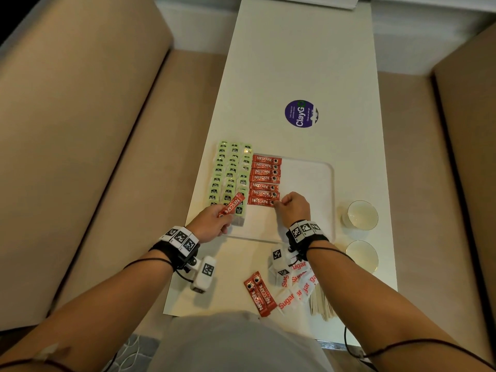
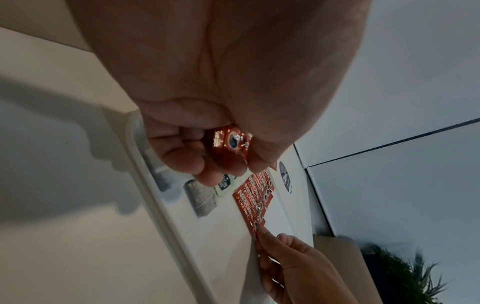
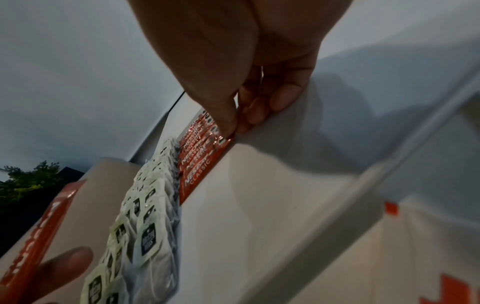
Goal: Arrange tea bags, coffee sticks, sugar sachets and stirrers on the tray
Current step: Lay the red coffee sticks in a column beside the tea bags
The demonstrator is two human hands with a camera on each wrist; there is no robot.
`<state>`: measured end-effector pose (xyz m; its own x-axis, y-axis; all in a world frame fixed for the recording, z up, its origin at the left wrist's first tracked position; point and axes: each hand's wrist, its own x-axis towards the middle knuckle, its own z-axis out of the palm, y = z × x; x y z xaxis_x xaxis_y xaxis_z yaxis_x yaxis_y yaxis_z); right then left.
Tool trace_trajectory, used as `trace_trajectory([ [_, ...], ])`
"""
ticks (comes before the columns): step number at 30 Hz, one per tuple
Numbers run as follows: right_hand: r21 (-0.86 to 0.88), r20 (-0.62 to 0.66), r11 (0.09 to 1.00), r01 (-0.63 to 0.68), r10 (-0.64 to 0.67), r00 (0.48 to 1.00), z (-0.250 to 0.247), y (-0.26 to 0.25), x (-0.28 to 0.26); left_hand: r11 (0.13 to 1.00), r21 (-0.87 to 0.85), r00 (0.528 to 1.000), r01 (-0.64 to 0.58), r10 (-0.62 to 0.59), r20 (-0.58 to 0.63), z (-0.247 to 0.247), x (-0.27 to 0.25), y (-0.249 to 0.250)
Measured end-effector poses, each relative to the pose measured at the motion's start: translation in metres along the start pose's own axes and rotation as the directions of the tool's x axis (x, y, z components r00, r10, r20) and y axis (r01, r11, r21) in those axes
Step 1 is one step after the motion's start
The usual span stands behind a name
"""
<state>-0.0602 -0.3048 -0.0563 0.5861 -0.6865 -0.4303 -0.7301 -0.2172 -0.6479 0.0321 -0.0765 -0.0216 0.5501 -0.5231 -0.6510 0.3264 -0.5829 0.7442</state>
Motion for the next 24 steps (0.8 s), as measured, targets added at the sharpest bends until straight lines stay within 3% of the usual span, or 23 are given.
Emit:
trace_trajectory([
  [9,-0.001,0.012,1.0,-0.002,0.002,1.0,-0.006,-0.001,-0.007,1.0,-0.009,0.999,-0.027,0.027,0.03,0.005,-0.004,0.006],
  [13,0.069,0.059,0.993,0.094,-0.098,0.993,-0.002,-0.004,-0.017,0.999,0.006,0.998,-0.049,0.049,0.045,0.006,-0.005,0.007],
  [18,0.216,0.236,0.953,0.212,-0.261,0.936,-0.001,-0.019,-0.034,0.997,0.025,0.995,-0.069,0.067,0.079,0.01,-0.004,0.007],
  [24,0.318,0.318,0.917,0.242,-0.344,0.883,0.0,-0.033,-0.041,0.994,0.064,0.992,-0.086,0.08,0.093,0.013,-0.004,0.01],
])
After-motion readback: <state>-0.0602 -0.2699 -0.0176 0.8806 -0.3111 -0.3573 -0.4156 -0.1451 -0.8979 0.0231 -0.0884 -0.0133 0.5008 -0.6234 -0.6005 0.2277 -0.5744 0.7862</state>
